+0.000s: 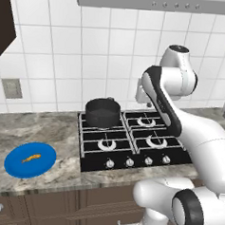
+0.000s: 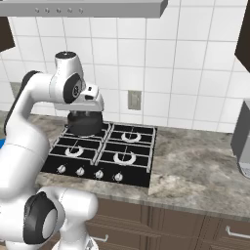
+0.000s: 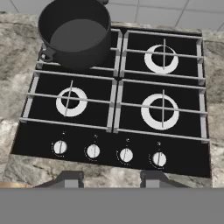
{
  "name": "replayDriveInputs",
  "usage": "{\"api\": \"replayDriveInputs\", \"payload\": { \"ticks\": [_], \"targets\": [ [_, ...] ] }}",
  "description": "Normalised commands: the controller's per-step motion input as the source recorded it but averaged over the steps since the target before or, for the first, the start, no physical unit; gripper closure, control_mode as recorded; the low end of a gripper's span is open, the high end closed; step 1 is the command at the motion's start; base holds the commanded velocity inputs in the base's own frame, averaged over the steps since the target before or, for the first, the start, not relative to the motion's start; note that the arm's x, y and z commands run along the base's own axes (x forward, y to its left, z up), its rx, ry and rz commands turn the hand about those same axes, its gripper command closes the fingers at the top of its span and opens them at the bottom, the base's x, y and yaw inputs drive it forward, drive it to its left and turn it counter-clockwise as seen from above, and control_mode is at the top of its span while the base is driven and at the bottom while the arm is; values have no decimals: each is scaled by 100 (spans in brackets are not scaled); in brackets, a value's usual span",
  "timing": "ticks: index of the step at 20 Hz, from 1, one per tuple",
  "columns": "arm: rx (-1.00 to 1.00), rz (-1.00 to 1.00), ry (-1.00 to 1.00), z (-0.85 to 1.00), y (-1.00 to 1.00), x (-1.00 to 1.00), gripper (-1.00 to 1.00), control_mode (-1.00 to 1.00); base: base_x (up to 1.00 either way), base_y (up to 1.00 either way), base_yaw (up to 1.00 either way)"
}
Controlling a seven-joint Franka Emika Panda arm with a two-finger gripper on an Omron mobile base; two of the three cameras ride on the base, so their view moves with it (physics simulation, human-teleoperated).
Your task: Retrieve the frozen meat and place it in the pot on a burner. Then turn the burner on.
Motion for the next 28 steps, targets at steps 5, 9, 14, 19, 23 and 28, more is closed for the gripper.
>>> {"api": "replayDriveInputs", "payload": {
  "ticks": [5,9,14,19,23,28],
  "targets": [
    [0,0,0,-10,2,0,-100,-100,0,0,0],
    [0,0,0,-26,30,8,-100,-100,0,0,0],
    [0,0,1,-20,46,4,-100,-100,0,0,0],
    [0,0,6,-14,53,21,-100,-100,0,0,0],
    [0,0,7,-10,42,21,-100,-100,0,0,0],
    [-1,3,10,-17,44,19,-100,-100,0,0,0]
  ]
}}
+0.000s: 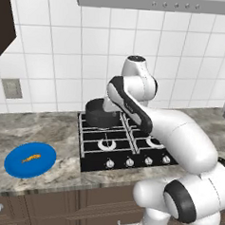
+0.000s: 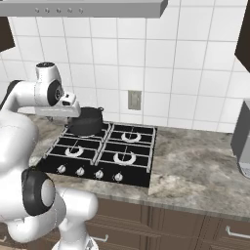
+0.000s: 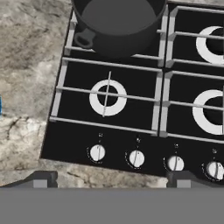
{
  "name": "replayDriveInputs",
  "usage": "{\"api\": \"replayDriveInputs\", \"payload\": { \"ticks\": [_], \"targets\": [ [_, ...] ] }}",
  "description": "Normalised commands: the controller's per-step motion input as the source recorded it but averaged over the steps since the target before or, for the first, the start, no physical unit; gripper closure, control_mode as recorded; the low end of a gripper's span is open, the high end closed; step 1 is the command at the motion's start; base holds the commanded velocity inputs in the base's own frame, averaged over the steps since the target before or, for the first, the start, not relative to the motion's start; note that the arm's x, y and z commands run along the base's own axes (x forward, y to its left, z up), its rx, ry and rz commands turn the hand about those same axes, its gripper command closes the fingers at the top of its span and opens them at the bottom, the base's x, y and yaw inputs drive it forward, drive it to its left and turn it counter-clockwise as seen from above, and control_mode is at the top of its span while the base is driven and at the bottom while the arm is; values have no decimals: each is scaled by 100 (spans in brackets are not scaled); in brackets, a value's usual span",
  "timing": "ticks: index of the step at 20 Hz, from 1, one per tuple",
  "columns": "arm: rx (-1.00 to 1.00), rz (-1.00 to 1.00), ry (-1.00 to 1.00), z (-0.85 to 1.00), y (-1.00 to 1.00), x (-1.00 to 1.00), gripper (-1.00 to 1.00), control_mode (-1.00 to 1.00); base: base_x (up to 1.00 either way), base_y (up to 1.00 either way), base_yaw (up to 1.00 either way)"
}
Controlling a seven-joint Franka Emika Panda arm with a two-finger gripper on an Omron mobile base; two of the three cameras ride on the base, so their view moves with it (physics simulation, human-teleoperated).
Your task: Retrieve the frozen meat and place it in the pot on a burner. Then turn the burner on.
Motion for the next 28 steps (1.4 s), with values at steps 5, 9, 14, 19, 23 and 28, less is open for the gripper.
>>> {"api": "replayDriveInputs", "payload": {
  "ticks": [5,9,14,19,23,28],
  "targets": [
    [-3,3,17,-13,47,22,-100,-100,0,0,0],
    [-2,5,16,-12,31,17,-100,-100,0,0,0],
    [-2,4,19,-18,8,25,-100,-100,0,0,0],
    [-5,4,5,-43,33,2,-100,-100,0,0,0],
    [0,13,-2,-46,49,4,-100,-100,0,0,0],
    [0,22,0,-30,37,4,-100,-100,0,0,0]
  ]
}}
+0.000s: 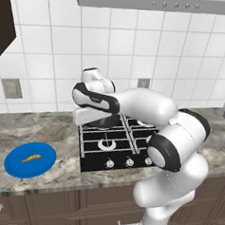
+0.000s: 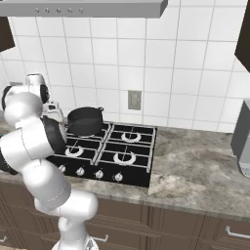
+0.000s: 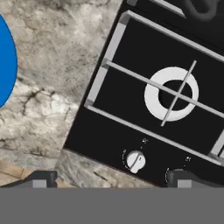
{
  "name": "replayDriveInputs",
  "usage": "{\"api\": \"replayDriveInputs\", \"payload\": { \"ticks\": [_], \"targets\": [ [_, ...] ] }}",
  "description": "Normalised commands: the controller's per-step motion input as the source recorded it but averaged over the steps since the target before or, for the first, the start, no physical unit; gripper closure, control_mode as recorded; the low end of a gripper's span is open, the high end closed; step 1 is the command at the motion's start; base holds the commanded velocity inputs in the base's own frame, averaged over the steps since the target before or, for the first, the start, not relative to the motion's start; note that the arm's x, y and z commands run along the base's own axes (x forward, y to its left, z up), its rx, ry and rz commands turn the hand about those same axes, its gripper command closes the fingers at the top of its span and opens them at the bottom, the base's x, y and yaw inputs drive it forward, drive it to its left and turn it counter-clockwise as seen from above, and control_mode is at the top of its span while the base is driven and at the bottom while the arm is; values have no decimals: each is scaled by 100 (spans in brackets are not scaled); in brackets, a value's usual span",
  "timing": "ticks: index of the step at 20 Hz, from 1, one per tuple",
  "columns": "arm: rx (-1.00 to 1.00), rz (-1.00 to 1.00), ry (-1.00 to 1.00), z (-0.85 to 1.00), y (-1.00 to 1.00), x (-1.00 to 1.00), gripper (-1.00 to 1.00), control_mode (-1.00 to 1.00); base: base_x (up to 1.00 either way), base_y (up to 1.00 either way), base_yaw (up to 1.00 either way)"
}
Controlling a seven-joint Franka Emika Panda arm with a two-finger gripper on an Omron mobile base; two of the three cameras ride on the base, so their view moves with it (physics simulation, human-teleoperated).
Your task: Retrieve the frozen meat and place it in the pot on a burner. Then turn the burner on.
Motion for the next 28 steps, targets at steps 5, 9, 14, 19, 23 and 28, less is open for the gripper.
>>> {"api": "replayDriveInputs", "payload": {
  "ticks": [5,9,14,19,23,28],
  "targets": [
    [0,22,0,-17,37,1,-100,-100,0,0,0],
    [0,20,-3,-11,31,1,-100,-100,0,0,0],
    [0,21,-10,-12,27,0,-100,-100,0,0,0],
    [1,21,-12,-9,24,0,-100,-100,0,0,0],
    [4,21,-2,-1,21,1,-100,-100,0,0,0],
    [4,20,0,0,16,2,-100,-100,0,0,0]
  ]
}}
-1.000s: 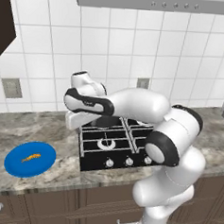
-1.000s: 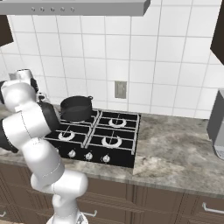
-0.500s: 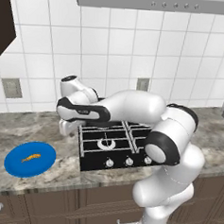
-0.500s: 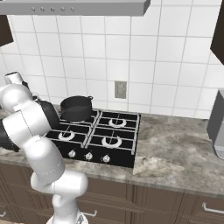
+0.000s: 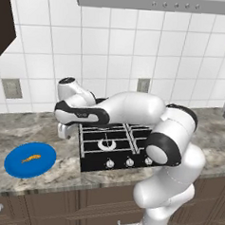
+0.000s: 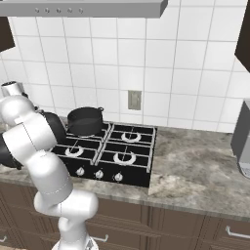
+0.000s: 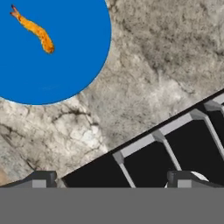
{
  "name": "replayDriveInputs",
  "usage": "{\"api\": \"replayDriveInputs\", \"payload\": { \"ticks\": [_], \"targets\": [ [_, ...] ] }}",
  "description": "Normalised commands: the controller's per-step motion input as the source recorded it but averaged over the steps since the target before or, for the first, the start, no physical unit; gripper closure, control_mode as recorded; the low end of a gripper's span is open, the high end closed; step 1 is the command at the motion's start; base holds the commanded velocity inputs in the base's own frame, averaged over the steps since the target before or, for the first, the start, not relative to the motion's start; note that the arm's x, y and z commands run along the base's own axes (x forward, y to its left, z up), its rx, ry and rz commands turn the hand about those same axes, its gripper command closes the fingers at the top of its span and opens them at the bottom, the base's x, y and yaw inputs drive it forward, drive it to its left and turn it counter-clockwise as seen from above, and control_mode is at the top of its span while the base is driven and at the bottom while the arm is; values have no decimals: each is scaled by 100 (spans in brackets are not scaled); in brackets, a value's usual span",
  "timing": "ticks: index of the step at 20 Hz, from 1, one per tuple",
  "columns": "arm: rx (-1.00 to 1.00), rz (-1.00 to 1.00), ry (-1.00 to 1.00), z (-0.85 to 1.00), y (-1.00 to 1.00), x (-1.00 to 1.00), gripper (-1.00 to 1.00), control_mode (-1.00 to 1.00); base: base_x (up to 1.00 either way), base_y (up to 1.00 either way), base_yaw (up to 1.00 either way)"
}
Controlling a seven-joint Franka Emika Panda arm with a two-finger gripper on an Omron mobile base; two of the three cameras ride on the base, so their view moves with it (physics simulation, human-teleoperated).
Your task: Retrieve the frozen meat and place it in the pot on a burner. Then turn the burner on.
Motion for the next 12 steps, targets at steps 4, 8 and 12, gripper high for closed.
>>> {"api": "replayDriveInputs", "payload": {
  "ticks": [4,8,12],
  "targets": [
    [4,21,0,-9,18,4,-100,-100,0,0,0],
    [4,22,0,-9,23,9,-100,-100,0,0,0],
    [5,21,1,-3,25,10,-100,-100,0,0,0]
  ]
}}
